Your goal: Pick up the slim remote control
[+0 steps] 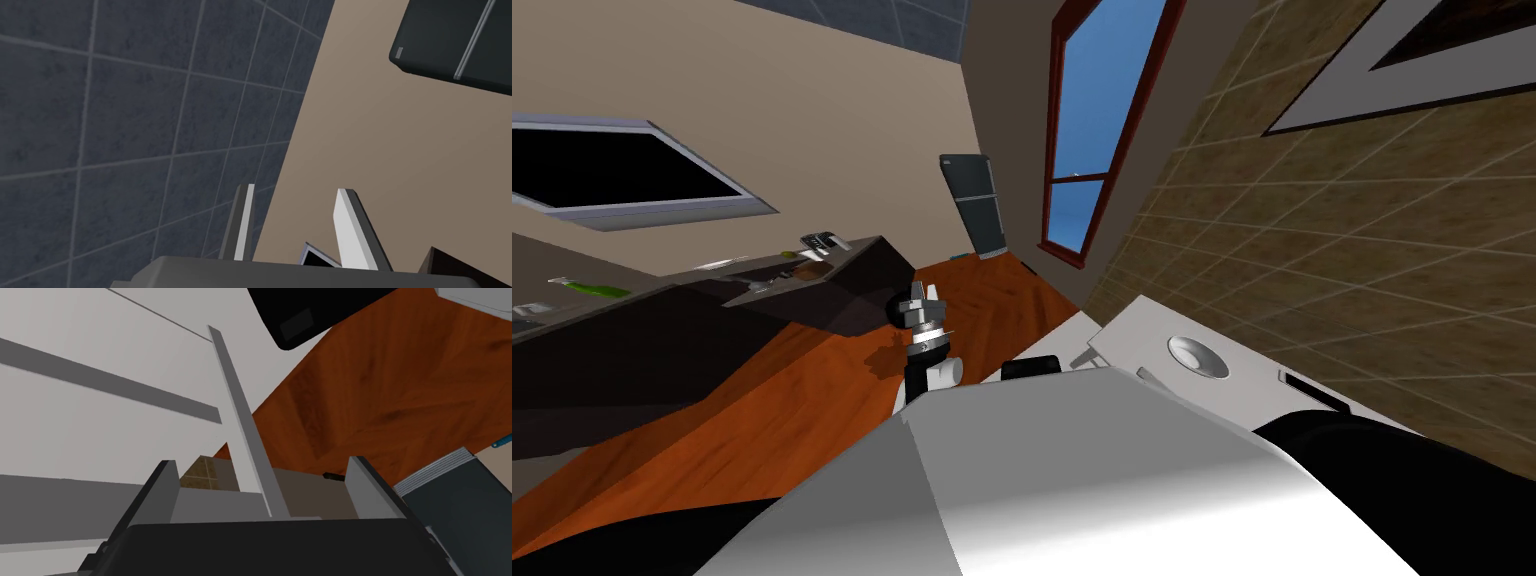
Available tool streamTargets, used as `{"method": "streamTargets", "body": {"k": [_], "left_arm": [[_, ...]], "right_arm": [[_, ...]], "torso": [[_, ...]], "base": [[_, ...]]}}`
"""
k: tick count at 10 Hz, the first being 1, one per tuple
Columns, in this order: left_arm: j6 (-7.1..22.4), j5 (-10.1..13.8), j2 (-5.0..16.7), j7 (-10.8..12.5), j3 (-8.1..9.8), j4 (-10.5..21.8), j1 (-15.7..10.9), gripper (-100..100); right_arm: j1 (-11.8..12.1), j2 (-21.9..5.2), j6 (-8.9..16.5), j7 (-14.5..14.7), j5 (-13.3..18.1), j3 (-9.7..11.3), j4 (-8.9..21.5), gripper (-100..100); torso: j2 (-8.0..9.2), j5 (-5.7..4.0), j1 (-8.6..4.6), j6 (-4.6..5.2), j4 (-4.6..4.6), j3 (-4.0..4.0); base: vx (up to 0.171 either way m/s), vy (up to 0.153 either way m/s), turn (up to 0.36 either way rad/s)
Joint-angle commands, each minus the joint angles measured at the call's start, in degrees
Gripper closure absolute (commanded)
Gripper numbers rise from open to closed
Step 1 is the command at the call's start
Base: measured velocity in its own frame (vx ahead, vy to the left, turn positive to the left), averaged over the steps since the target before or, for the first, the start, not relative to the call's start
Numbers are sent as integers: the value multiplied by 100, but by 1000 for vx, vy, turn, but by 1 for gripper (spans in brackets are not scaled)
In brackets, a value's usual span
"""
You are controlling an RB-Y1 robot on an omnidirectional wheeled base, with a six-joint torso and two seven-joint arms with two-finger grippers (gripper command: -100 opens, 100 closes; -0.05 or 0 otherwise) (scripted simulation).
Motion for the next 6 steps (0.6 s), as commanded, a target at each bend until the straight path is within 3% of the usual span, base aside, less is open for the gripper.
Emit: {"method": "streamTargets", "body": {"k": [1, 2, 4, 5, 6], "left_arm": [[0, 0, 0, 0, 0, 0, 0, 0], [0, 0, 0, 0, 1, 0, 1, 0], [0, 0, 0, 0, 1, 0, 1, 0], [0, 0, -1, 0, 1, 0, 1, 0], [0, 0, -1, 0, 0, 0, 0, 0]], "right_arm": [[26, -97, 59, 39, 72, 30, 179, -100], [109, -179, 133, 138, 197, 71, 378, -100], [109, -179, 133, 138, 197, 71, 378, -100], [184, -257, 206, 238, 314, 113, 563, -100], [184, -257, 206, 238, 314, 113, 563, -100]], "torso": [[0, 0, 0, 0, 0, 0], [3, -1, 0, 3, 0, 1], [13, 0, 7, 7, 2, 6], [24, 3, 22, 8, 5, 12], [20, 5, 20, 2, 4, 11]], "base": [[94, -73, 231], [79, -66, 339], [43, -42, 29], [47, -24, 210], [51, -45, 172]]}}
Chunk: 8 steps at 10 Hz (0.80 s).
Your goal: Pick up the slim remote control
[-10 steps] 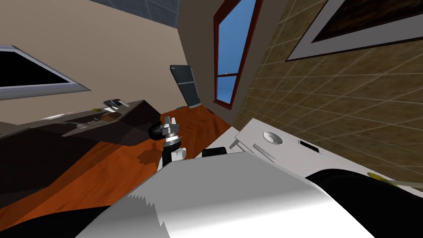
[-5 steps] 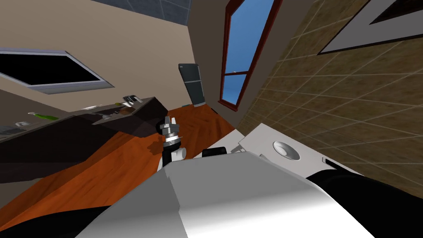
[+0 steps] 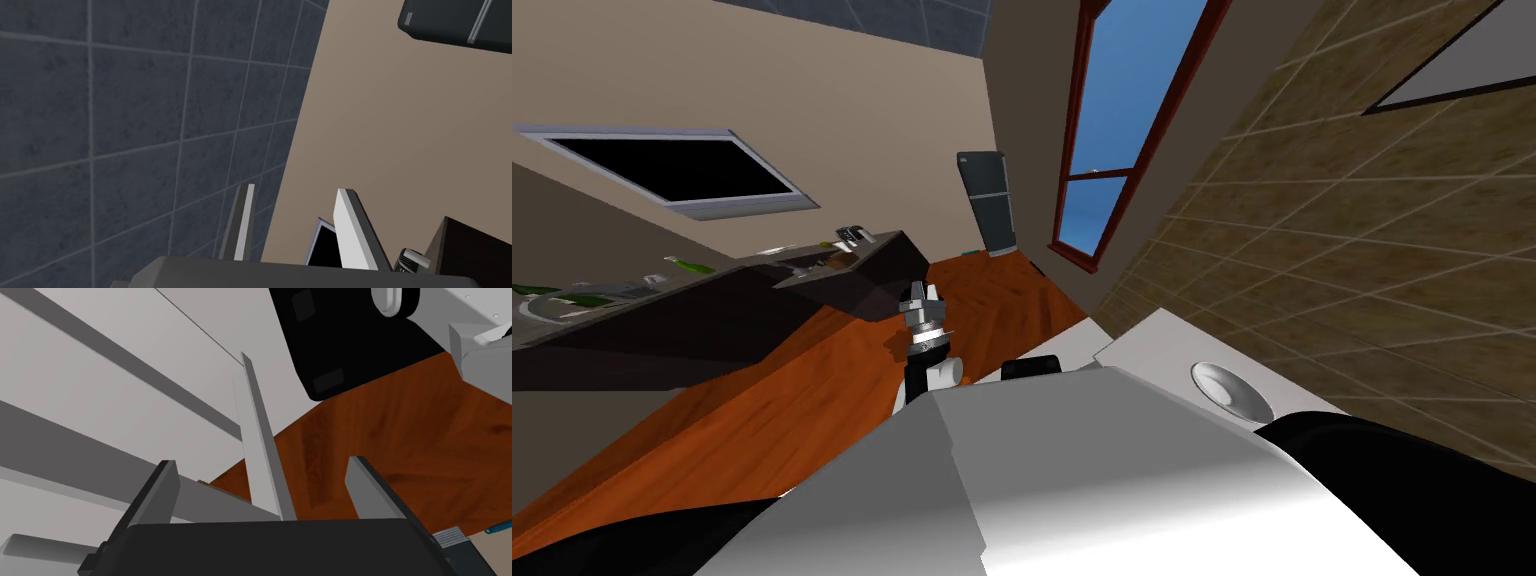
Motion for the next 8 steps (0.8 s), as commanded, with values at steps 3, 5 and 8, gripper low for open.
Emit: {"method": "streamTargets", "body": {"k": [3, 5, 8], "left_arm": [[0, 0, 1, 0, 0, 0, 0, 0], [0, 0, 1, 0, 1, 0, 1, 0], [0, 0, 1, 0, 0, 0, 0, 0]], "right_arm": [[150, -195, 199, 342, 325, 136, 532, -100], [177, -255, 261, 435, 410, 183, 658, -100], [160, -378, 414, 684, 610, 321, 923, -100]], "torso": [[-14, -4, -23, -4, -3, -8], [-19, -6, -22, 2, -5, -11], [-7, -4, -20, -3, -1, -4]], "base": [[94, -95, 345], [66, -89, 152], [49, -101, 276]]}}
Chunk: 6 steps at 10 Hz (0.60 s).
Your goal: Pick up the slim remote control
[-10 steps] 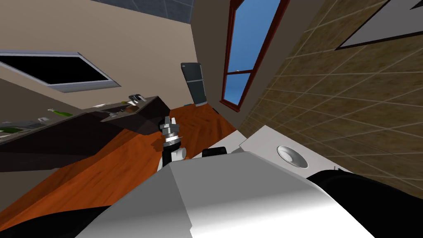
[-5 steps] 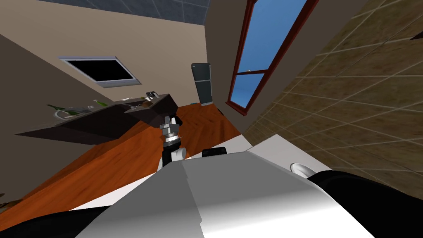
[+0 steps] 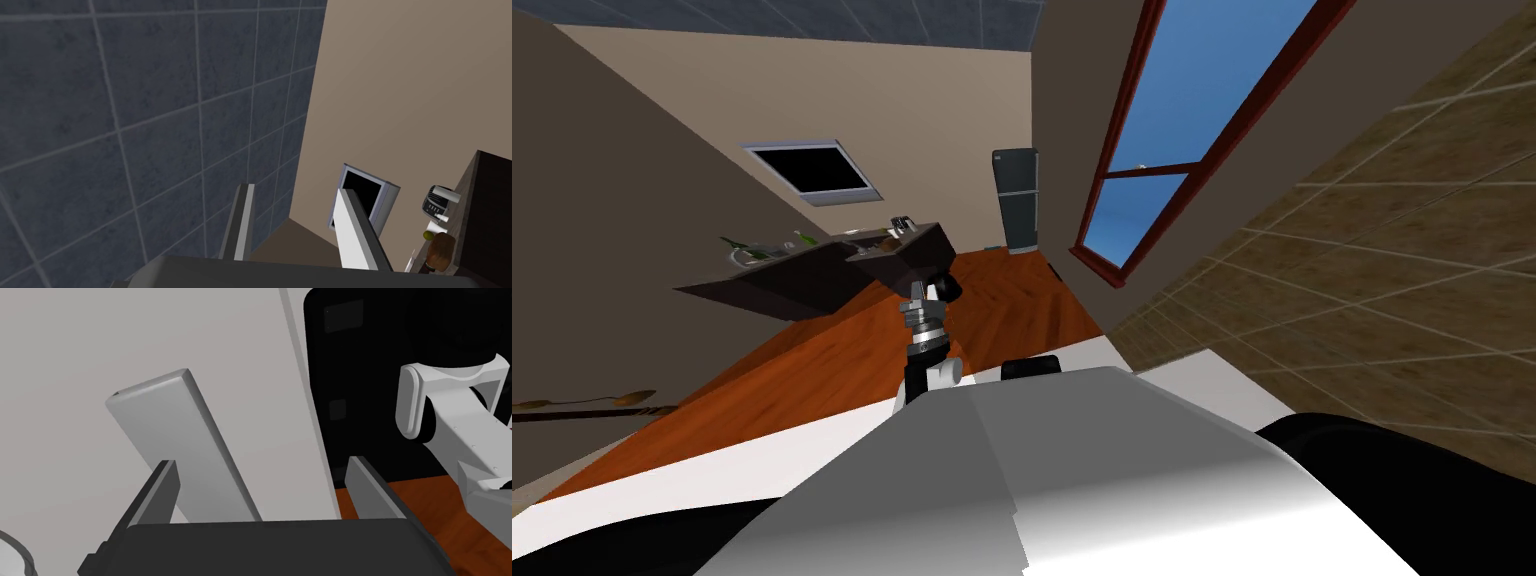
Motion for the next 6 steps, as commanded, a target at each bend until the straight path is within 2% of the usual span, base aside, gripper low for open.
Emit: {"method": "streamTargets", "body": {"k": [1, 3, 4, 5, 6], "left_arm": [[0, 0, 0, 0, 0, 0, 0, 0], [0, 0, 0, 0, 0, 0, 0, 0], [0, 0, 0, 0, 0, 0, 0, 0], [0, 0, -1, 0, 0, 0, 1, 0], [0, 0, -1, 0, -1, 0, 0, 0]], "right_arm": [[-78, 8, 35, 175, 91, 54, 179, -100], [-261, 53, 103, 343, 202, 213, 253, -100], [-182, 33, 112, 254, 167, 175, 185, -100], [-192, 34, 129, 272, 175, 186, 180, 0], [-198, 106, 186, 163, 104, 220, 181, -100]], "torso": [[0, 0, 0, 0, 0, 0], [3, 0, 6, 2, 1, 2], [5, 1, 9, 1, 2, 3], [10, 5, 28, 7, 2, 5], [14, 9, 44, 7, 3, 8]], "base": [[44, -114, 180], [31, -101, 197], [12, -47, 52], [3, -10, -6], [-54, 4, 278]]}}
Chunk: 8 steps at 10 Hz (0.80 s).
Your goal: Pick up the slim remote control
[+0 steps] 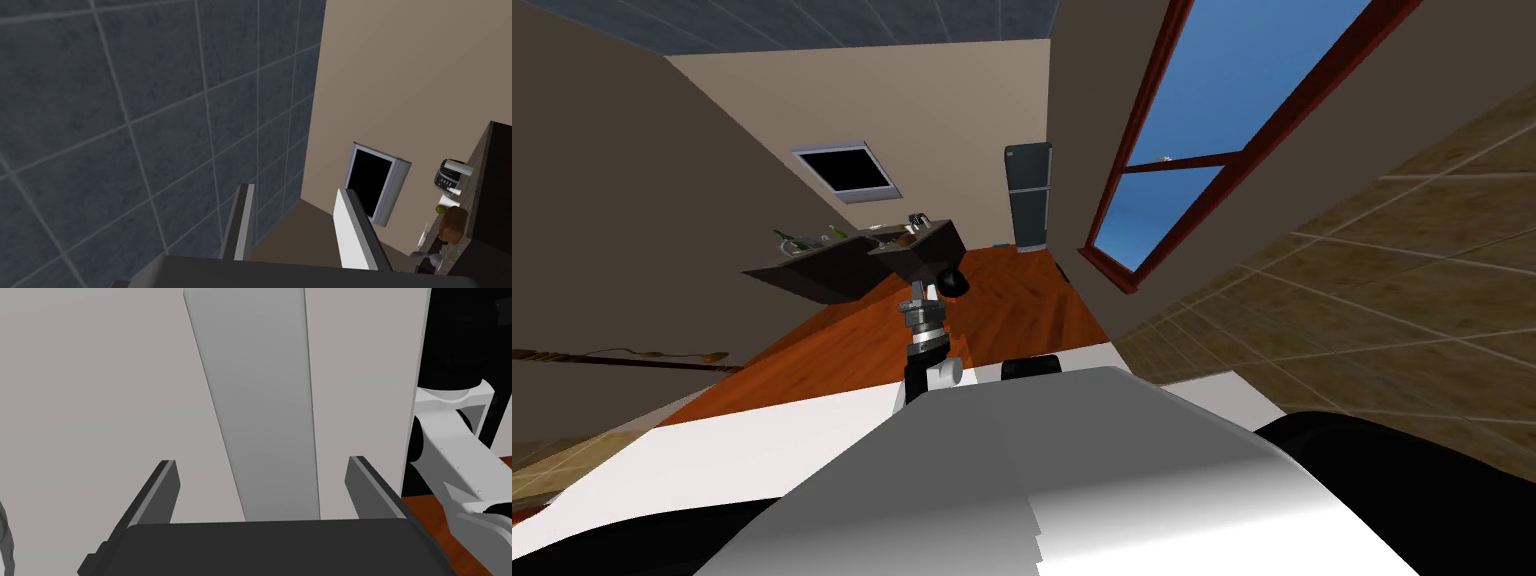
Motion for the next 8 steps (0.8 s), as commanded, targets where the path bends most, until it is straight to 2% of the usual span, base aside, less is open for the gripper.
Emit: {"method": "streamTargets", "body": {"k": [1, 4, 8], "left_arm": [[0, 0, 0, 0, 0, 0, 0, 0], [0, 0, 0, 0, 0, 0, -1, 0], [0, 0, 0, 0, 0, 0, -1, 0]], "right_arm": [[-18, 117, 66, -147, -104, 32, 36, -100], [-38, 337, 241, -468, -313, 140, 37, -100], [-65, 630, 473, -895, -592, 284, 39, -100]], "torso": [[0, 0, 0, 0, 0, 0], [49, 3, 13, 3, 11, 29], [43, 3, 14, 4, 11, 26]], "base": [[-128, 12, 378], [-168, 41, 412], [-144, 66, 401]]}}
